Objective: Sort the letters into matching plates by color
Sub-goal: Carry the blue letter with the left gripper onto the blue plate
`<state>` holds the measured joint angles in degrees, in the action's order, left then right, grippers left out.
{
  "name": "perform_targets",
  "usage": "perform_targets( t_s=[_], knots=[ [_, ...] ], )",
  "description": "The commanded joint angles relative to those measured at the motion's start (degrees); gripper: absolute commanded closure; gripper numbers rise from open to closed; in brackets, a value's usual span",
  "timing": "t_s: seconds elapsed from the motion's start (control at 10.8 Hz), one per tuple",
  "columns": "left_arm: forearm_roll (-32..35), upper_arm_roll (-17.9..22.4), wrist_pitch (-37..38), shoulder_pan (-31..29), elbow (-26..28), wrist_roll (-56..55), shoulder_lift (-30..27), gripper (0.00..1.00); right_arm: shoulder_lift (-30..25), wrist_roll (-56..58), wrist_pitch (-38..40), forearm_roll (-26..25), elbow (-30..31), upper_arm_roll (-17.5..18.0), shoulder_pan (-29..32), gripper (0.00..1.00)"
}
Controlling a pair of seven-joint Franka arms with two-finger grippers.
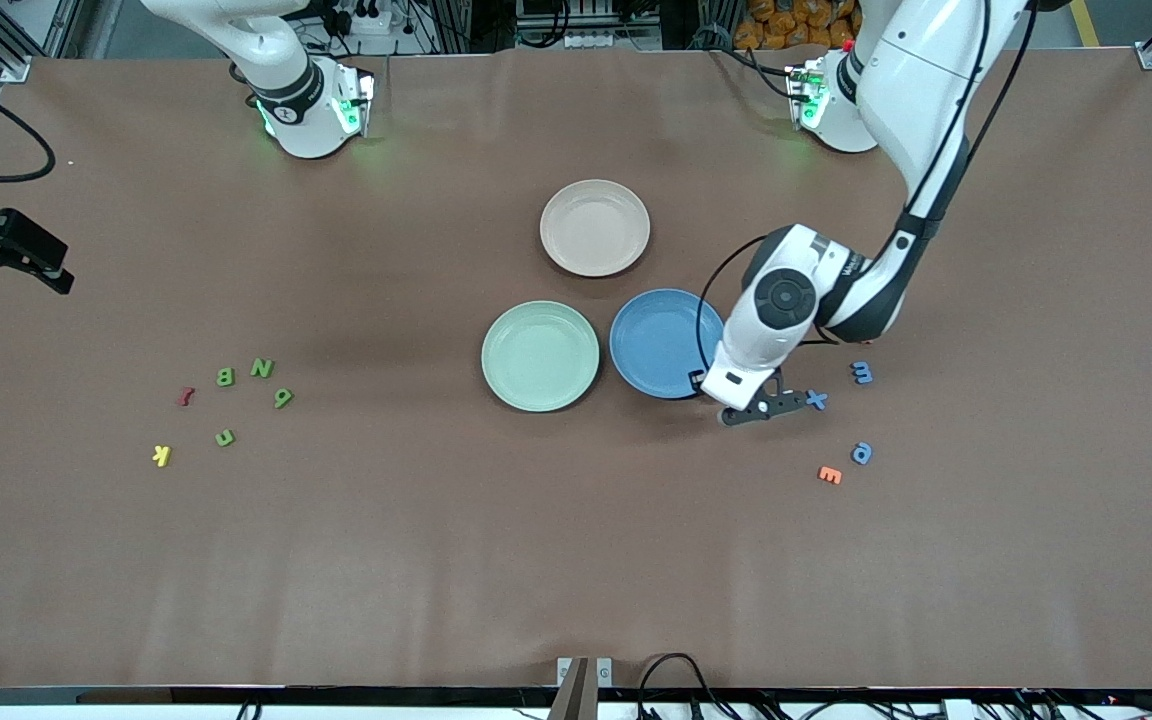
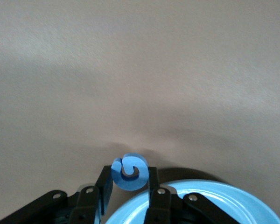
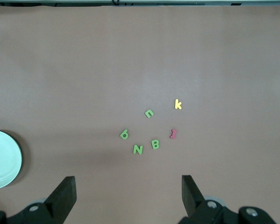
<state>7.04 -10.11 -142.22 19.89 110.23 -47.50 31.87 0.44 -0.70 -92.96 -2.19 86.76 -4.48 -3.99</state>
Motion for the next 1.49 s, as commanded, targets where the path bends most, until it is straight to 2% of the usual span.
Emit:
perform_targets(
  t_s=[0.0, 0.37, 0.56, 0.93, 1.39],
  knots=[
    [0.0, 0.7, 0.3, 3.7, -0.8, -5.6, 0.3, 1.00, -0.2, -0.5, 0.2, -0.2, 0.0, 0.2, 0.1, 0.00],
    [0.0, 1.1, 1.8, 3.3, -2.8, -5.8, -0.5, 1.00, -0.1, -0.5, 0.2, -0.2, 0.0, 0.2, 0.0, 0.00],
    [0.0, 0.9, 10.5, 2.4, -7.9, -5.6, -1.3, 1.00, -0.1, -0.5, 0.2, -0.2, 0.1, 0.2, -0.1, 0.00],
    [-0.8, -0.3, 17.8, 4.5, -8.2, -7.3, -2.5, 1.00, -0.1, -0.5, 0.2, -0.2, 0.1, 0.2, -0.2, 0.00],
    [-0.9, -1.6, 18.3, 8.8, -7.7, -12.9, 0.0, 1.00, -0.1, -0.6, 0.2, -0.2, 0.1, 0.2, -0.4, 0.00]
  ],
)
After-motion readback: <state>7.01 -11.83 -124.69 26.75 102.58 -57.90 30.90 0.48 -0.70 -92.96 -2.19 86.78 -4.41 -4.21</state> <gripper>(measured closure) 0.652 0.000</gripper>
